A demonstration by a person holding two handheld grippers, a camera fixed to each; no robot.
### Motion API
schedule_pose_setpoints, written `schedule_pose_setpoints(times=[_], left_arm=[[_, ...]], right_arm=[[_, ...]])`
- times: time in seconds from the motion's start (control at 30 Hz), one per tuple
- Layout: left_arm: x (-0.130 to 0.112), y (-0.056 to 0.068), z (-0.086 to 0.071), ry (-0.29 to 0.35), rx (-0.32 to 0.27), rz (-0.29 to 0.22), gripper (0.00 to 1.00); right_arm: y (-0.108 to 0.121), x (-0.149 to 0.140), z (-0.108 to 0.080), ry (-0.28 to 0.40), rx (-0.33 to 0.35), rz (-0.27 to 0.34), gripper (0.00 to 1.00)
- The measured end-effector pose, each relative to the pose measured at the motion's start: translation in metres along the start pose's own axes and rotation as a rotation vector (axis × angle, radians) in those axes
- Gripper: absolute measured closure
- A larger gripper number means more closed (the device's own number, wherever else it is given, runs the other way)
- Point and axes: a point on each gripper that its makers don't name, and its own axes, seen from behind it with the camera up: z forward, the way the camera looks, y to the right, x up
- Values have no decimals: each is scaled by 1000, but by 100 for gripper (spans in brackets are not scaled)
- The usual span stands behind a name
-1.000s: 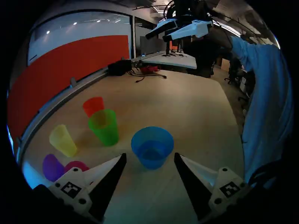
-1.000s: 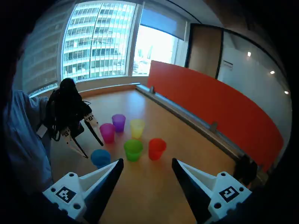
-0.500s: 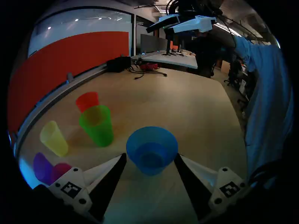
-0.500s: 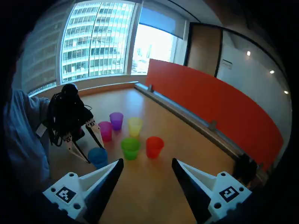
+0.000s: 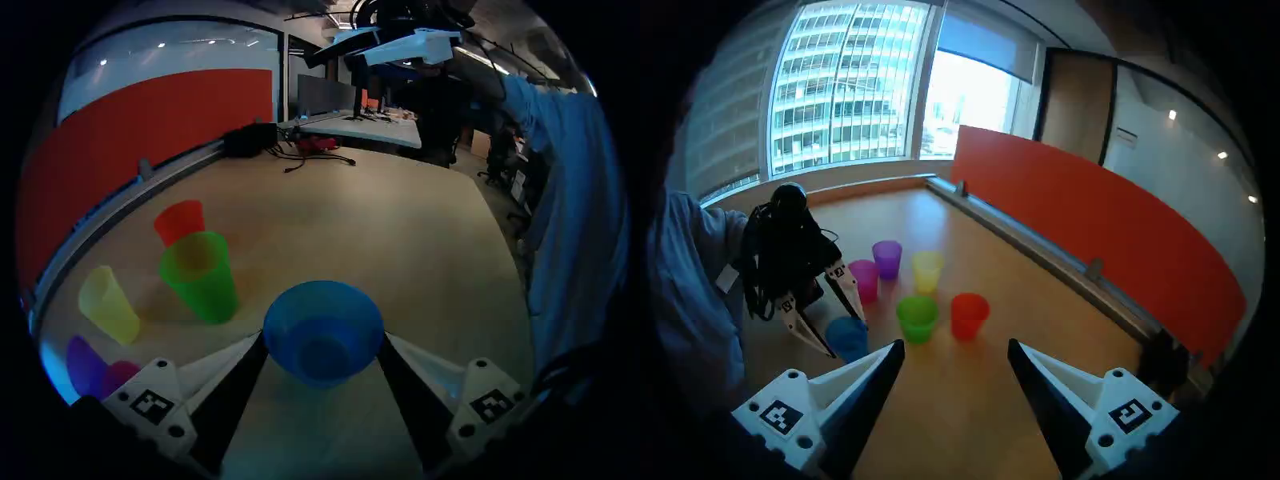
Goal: Pour water
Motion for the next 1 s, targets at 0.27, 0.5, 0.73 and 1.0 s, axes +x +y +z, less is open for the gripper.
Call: schedule_pose_setpoints(times=[0.27, 0.5, 0.73, 1.0], left_arm=[[0, 1, 4, 2, 8, 1, 11], [1, 2, 5, 7, 6, -21, 14], [4, 2, 2, 13, 12, -13, 14], [19, 3, -9, 55, 14, -18, 14]], right_arm=[[1, -1, -1, 0, -2, -1, 0], [1, -1, -2, -1, -6, -1, 0], [1, -2, -2, 1, -7, 2, 0], [0, -2, -2, 3, -6, 3, 0]])
